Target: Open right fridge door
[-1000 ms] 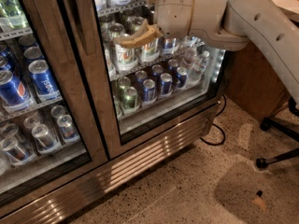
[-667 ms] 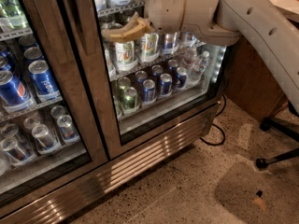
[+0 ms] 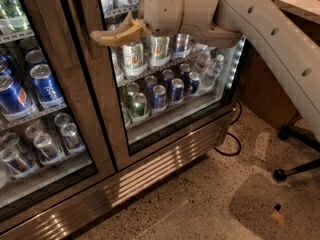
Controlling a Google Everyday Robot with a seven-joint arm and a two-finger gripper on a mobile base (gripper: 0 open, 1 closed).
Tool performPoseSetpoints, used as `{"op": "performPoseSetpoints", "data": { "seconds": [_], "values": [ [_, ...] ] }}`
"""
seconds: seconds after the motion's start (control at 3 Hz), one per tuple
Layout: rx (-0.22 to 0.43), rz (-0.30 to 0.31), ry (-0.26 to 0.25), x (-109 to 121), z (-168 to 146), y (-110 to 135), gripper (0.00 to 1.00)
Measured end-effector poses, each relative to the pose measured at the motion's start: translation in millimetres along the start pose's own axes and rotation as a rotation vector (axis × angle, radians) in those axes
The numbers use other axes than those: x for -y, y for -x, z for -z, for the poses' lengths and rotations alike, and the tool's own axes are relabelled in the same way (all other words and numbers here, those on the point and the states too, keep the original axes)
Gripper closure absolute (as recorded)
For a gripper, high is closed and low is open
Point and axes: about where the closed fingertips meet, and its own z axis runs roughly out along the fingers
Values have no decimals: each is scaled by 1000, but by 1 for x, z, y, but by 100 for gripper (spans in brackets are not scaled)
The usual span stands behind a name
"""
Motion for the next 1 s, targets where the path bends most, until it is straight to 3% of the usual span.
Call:
{"op": "performPoseSetpoints", "data": {
  "seconds": [0.67, 1.0],
  "values": [
    [84, -117, 82, -29, -23, -9, 30],
    [101, -137, 122, -35, -30, -12, 30]
  ]
}}
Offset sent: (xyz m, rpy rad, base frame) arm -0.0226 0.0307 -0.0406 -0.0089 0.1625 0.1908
